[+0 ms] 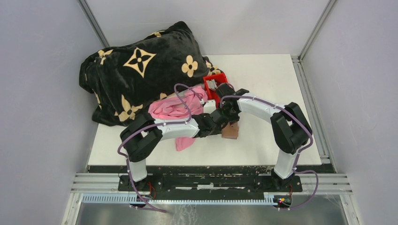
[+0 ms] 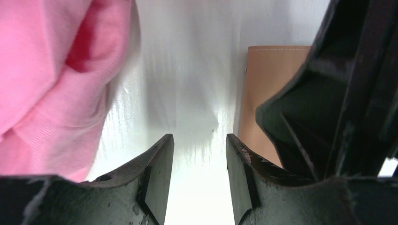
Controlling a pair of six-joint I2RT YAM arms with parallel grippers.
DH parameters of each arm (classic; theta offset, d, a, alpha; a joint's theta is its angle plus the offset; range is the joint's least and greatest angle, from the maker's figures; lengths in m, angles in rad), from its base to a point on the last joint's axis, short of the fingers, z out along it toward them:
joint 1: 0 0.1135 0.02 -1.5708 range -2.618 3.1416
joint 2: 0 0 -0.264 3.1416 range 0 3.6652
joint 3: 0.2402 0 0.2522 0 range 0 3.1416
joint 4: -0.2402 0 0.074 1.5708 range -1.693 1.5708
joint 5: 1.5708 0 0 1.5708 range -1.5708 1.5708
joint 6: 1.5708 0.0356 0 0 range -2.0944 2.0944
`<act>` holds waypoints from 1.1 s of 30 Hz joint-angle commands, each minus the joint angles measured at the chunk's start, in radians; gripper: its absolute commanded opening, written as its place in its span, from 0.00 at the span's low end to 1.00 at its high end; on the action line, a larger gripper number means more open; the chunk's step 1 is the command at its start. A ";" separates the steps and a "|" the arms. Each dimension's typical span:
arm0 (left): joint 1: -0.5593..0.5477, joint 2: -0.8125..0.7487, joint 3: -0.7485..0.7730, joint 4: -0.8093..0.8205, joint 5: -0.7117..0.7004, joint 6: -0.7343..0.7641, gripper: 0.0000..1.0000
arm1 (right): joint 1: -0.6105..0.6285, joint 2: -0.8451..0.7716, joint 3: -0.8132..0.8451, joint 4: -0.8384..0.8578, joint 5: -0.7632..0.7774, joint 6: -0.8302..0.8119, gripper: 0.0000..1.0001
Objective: Put the credit cards into the card holder
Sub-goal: Close the card holder at the center of the board, then reset both arms
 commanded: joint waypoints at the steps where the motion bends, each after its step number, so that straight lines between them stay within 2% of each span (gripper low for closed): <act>1: -0.021 -0.099 0.085 -0.008 -0.042 0.083 0.53 | -0.001 -0.088 0.125 0.088 -0.052 -0.017 0.47; 5: -0.020 -0.186 0.085 -0.052 -0.126 0.104 0.53 | -0.028 -0.170 0.160 0.084 -0.009 -0.034 0.49; 8: -0.021 -0.281 0.049 -0.058 -0.228 0.151 0.54 | -0.062 -0.257 0.131 0.089 0.079 -0.052 0.50; 11: -0.019 -0.367 -0.009 -0.027 -0.329 0.218 0.54 | -0.101 -0.361 0.059 0.099 0.241 -0.058 0.53; 14: 0.000 -0.434 -0.073 0.001 -0.414 0.265 0.54 | -0.117 -0.490 -0.050 0.144 0.471 -0.062 0.66; 18: 0.043 -0.507 -0.154 -0.006 -0.517 0.308 0.56 | -0.131 -0.658 -0.198 0.214 0.685 -0.143 0.77; 22: 0.101 -0.602 -0.258 0.030 -0.562 0.329 0.65 | -0.148 -0.762 -0.245 0.149 0.699 -0.160 0.85; 28: 0.121 -0.709 -0.399 0.162 -0.683 0.376 0.99 | -0.148 -0.782 -0.231 -0.032 0.702 -0.046 0.95; 33: 0.134 -0.703 -0.400 0.155 -0.683 0.399 0.99 | -0.147 -0.806 -0.243 -0.108 0.766 0.022 0.98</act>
